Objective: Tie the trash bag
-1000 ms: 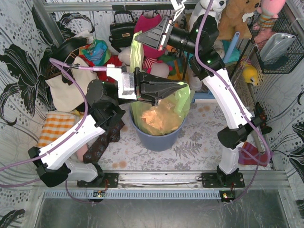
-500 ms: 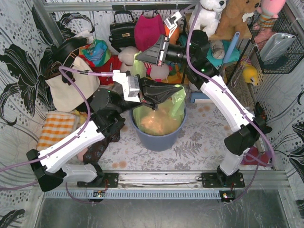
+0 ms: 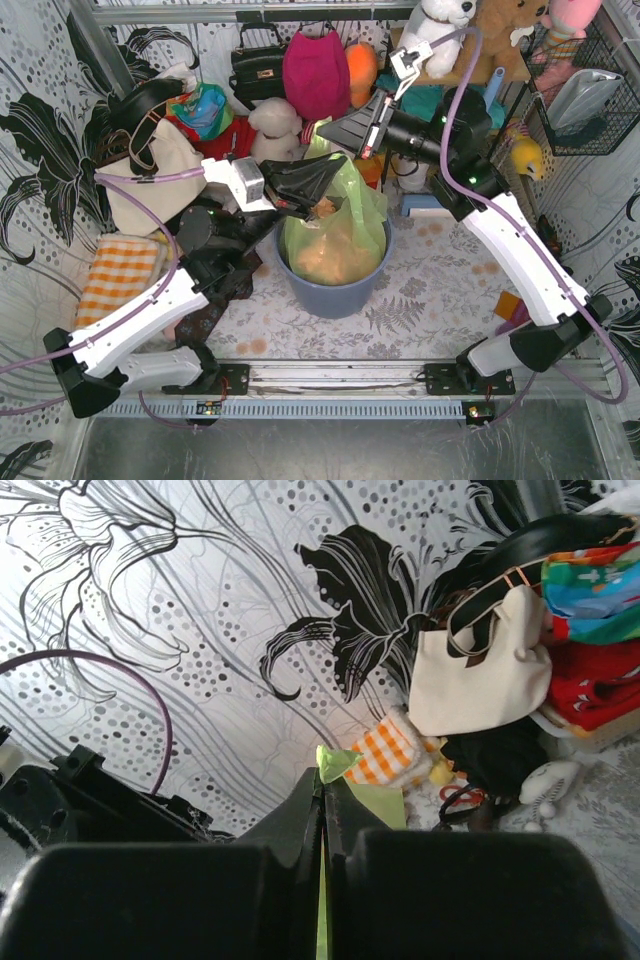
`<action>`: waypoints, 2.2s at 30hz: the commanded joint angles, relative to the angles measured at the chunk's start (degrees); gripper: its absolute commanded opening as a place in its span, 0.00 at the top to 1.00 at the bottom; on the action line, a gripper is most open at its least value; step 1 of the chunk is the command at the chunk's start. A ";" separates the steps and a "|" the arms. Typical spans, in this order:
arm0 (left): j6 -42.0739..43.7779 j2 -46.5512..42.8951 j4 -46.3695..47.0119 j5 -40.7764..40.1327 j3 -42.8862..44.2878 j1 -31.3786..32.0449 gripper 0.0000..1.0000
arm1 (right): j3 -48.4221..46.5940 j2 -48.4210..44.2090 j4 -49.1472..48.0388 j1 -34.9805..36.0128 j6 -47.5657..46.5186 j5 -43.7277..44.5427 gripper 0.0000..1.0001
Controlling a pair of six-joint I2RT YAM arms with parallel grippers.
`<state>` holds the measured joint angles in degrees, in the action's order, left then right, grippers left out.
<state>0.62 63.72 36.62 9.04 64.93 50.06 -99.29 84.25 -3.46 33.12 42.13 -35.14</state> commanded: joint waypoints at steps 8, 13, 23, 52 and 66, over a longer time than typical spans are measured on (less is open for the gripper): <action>1.58 -4.82 5.30 -8.77 -4.67 -0.36 1.00 | 10.12 -7.69 -1.83 -0.08 -0.97 11.13 1.00; 1.44 -5.88 5.91 -12.07 -6.72 -0.42 1.00 | 15.24 -10.27 -6.66 -0.08 -0.07 12.13 1.00; 1.69 -6.15 5.91 -14.25 -6.46 -0.49 1.00 | 18.70 -12.64 -17.92 -0.01 0.91 10.55 1.00; 1.58 -4.63 2.64 -17.39 -4.69 -1.02 1.00 | 19.62 -11.26 -30.75 0.35 2.38 -6.51 1.00; 1.06 -4.31 1.40 -18.77 -4.31 -1.46 1.00 | 20.80 -12.69 -27.60 0.52 -1.57 -12.59 1.00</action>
<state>1.54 59.31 37.15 -8.25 58.50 49.06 -79.31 73.12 -30.92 33.26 42.98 -44.23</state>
